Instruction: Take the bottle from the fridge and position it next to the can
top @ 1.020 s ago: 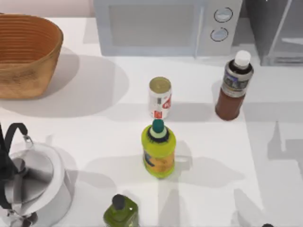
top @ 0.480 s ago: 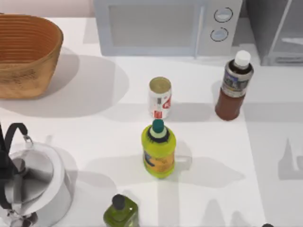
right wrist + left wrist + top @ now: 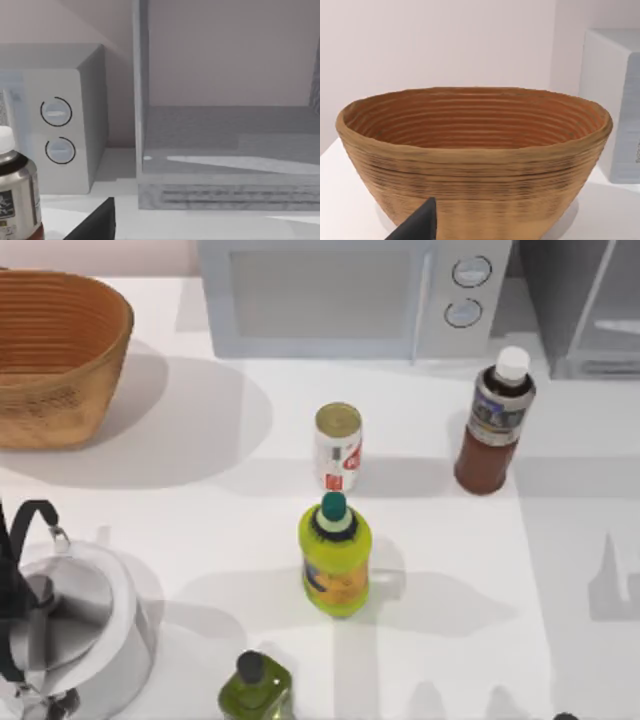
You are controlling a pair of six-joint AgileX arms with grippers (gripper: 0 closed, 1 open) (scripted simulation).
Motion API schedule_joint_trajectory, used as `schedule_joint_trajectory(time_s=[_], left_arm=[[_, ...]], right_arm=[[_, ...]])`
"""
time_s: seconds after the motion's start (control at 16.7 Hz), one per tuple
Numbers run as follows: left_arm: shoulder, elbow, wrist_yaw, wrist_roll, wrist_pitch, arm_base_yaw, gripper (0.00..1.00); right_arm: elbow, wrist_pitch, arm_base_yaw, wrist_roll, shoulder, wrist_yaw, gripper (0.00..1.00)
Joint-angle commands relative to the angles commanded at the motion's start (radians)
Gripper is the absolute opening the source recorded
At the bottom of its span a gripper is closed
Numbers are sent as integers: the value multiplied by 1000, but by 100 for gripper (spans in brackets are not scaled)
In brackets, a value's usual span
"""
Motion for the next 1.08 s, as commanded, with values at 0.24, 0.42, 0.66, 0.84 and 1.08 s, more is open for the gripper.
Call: schedule_joint_trajectory(time_s=[0.24,0.42,0.66,0.84,1.08], left_arm=[[0,0,0,0,0,0,100],[0,0,0,0,0,0,100],[0,0,0,0,0,0,100],[0,0,0,0,0,0,100],[0,0,0,0,0,0,100]], right_arm=[[130,-272,0,0,-158,-1,100],[244,-542,-1,0,-298,-2,100],[396,-915,-3,-2,-485,-2,100],[494,-1150,-4,-5,-604,-3,100],[579,-1333,-5,-9,-707,-3,100]])
